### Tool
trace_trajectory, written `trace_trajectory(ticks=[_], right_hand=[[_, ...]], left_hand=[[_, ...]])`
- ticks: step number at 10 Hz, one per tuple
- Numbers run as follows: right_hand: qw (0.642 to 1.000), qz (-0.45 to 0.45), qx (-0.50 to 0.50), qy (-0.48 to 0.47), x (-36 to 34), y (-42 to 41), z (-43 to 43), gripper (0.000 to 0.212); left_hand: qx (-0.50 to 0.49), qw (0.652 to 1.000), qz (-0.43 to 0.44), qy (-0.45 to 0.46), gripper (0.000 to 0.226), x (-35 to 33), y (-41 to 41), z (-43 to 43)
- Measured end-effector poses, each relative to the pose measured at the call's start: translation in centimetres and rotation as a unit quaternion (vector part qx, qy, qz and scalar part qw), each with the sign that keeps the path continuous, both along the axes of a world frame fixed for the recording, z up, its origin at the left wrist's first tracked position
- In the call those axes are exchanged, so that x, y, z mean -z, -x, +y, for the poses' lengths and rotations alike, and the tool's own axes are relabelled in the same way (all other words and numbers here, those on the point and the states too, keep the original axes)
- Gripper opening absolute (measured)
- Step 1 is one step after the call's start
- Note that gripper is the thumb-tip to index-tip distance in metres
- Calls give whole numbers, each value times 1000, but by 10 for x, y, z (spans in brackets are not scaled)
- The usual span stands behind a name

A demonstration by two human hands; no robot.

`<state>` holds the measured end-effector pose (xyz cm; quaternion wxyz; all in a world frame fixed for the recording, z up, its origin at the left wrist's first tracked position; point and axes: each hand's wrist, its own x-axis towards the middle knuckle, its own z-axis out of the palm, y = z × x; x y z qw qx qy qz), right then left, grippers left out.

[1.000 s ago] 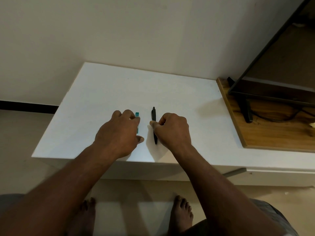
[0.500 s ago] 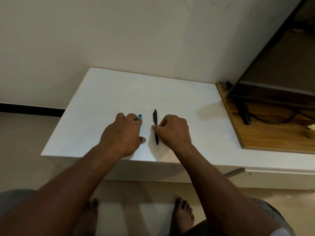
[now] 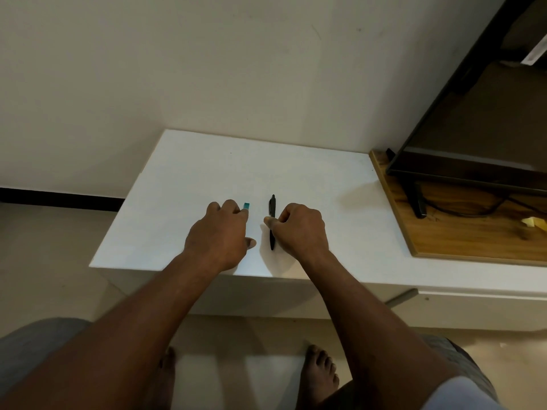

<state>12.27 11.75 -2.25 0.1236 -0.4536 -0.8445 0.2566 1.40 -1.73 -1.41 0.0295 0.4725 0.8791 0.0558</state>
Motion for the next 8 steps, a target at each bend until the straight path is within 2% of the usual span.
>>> trace_trajectory(ticks=[2,3,4,5,6,8], right_hand=[[1000,5,13,6,-3,-11,-4,35],[1000,11,14,14,-5,-21,-8,28],[999,41,10,33,-6,-35,-19,12],[997,61,-2,38,-11,-48,-32,7],[998,48,-28,18,-17,-71,-54,17],[994,-1,-91,-54,-20,-104,-93,37]], left_hand=[[-15,1000,-1,1,65,-4,-7,-5],[-16,1000,-6,-1,64,-3,-11,-10],[-26,1000,-11,1,62,-5,-18,-22],[-29,1000,-9,0,64,-9,-26,-33],[-23,998,-55,2,69,-18,-37,-51],[-15,997,-49,56,78,-26,-60,-89]])
